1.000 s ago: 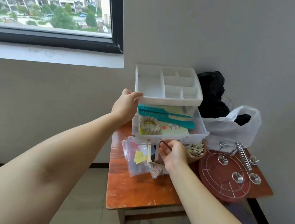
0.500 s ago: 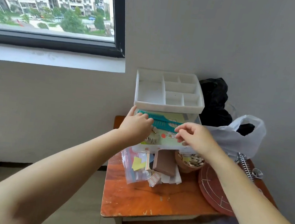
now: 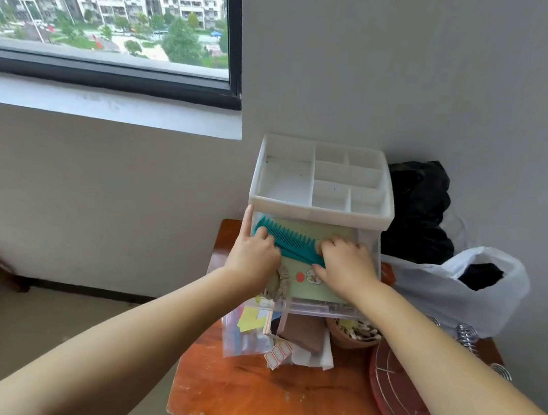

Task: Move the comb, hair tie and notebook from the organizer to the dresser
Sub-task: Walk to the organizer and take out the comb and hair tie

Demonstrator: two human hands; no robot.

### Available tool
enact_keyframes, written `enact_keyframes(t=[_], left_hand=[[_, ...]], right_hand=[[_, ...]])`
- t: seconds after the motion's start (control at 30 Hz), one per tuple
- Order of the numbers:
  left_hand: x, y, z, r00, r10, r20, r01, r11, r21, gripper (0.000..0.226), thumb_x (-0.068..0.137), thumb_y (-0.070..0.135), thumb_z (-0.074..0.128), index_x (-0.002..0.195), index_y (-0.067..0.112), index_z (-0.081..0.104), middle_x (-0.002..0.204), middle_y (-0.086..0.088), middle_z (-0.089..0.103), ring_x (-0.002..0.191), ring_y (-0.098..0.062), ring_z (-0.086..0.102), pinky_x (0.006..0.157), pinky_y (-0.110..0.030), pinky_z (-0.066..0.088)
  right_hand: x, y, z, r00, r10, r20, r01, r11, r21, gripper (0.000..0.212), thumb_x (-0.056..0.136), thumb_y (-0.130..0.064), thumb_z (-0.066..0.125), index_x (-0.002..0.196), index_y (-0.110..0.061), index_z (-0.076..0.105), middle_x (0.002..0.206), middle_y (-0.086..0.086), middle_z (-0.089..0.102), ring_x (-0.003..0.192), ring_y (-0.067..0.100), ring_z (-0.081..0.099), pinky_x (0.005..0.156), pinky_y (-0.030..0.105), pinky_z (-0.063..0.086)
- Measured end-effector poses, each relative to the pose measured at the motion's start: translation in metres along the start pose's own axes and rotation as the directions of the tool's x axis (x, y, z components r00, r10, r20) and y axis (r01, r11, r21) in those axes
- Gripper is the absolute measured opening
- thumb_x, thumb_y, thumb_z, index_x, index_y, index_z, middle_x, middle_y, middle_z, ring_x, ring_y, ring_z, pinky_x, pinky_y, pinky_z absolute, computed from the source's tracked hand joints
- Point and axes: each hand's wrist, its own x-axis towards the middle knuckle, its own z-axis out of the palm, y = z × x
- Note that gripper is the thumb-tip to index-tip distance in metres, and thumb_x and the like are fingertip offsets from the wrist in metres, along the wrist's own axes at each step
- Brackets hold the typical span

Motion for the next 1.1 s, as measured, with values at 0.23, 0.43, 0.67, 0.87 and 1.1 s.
enact_keyframes(t=[0.23,0.43,0.67,0.87,1.1], left_hand=[[-0.009,0.007,0.01,0.998,0.01,-0.059,-0.011,1.0,-0.01,0.028,0.083,0.007,0.051,0.11,0.004,0.057,0.096,-0.01,0.062,0.103,-0.032,0.049,0.105,-0.062,-0.02],[-0.01,0.017,0.016,0.997,0.073,-0.036,-0.071,0.996,0.059,0.03,0.085,0.009,0.049,0.113,0.004,0.056,0.106,-0.011,0.062,0.109,-0.032,0.048,0.116,-0.055,0.002],[-0.012,0.014,0.013,0.986,0.084,-0.141,-0.104,0.985,-0.137,0.009,0.088,0.017,0.047,0.092,0.012,0.052,0.095,-0.007,0.068,0.086,-0.027,0.054,0.089,-0.038,0.034],[-0.024,0.008,0.004,0.985,-0.081,-0.151,-0.026,0.799,-0.6,0.002,0.088,0.014,0.045,0.088,0.015,0.046,0.103,-0.008,0.068,0.07,-0.022,0.049,0.068,-0.029,0.041],[-0.051,-0.02,-0.009,0.928,-0.369,-0.054,0.034,0.227,-0.973,0.006,0.082,0.005,0.057,0.083,0.01,0.055,0.079,-0.005,0.062,0.059,-0.013,0.06,0.049,-0.017,0.051]], right_hand=[[-0.003,0.002,0.002,0.999,-0.003,-0.045,0.006,0.997,0.071,0.035,0.085,-0.034,0.054,0.113,-0.014,0.054,0.113,0.008,0.06,0.106,0.028,0.054,0.088,0.04,0.039],[-0.008,0.0,-0.006,0.998,0.04,0.045,-0.049,0.975,0.216,0.04,0.088,-0.029,0.05,0.124,-0.012,0.051,0.119,0.012,0.058,0.104,0.029,0.057,0.086,0.04,0.049],[-0.026,0.001,-0.016,0.988,0.108,0.114,-0.14,0.934,0.33,0.036,0.089,-0.026,0.052,0.121,-0.01,0.054,0.117,0.012,0.057,0.102,0.025,0.056,0.081,0.031,0.044],[-0.044,-0.004,-0.026,0.983,0.166,0.085,-0.185,0.92,0.345,0.02,0.089,-0.026,0.053,0.102,-0.013,0.06,0.109,0.009,0.059,0.078,0.019,0.054,0.06,0.028,0.044],[-0.064,-0.016,-0.036,0.983,0.175,0.059,-0.184,0.9,0.394,0.024,0.089,-0.027,0.055,0.108,-0.013,0.06,0.118,0.01,0.061,0.085,0.013,0.052,0.066,0.022,0.038]])
